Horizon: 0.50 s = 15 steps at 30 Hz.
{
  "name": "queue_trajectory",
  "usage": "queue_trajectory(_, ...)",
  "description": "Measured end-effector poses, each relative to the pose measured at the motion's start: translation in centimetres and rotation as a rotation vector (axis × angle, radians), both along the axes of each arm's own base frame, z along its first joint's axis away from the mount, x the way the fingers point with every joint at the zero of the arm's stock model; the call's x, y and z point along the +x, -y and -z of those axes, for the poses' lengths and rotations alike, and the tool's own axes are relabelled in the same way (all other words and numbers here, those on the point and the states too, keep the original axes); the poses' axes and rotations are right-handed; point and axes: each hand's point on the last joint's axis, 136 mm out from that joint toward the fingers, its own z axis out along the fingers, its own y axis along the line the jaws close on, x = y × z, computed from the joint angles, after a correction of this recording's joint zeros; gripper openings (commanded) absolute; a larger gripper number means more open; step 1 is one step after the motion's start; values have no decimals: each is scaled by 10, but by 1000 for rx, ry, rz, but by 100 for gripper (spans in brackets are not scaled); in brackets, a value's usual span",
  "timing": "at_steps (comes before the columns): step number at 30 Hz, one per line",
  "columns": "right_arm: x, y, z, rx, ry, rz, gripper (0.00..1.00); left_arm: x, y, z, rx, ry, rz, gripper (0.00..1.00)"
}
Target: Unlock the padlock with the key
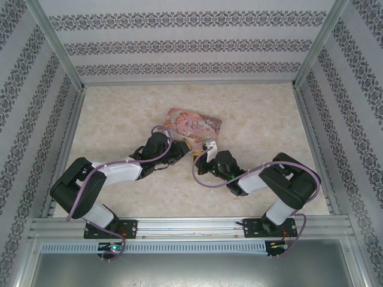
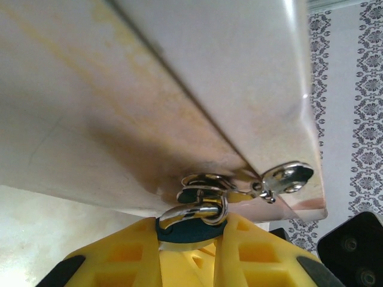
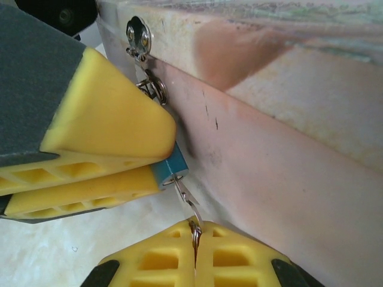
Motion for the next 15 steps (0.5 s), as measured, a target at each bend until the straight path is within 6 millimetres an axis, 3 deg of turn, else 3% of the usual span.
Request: queue_trajectory(15, 15, -19, -11, 79, -37, -60, 0, 8, -12, -6, 9, 26, -51, 21)
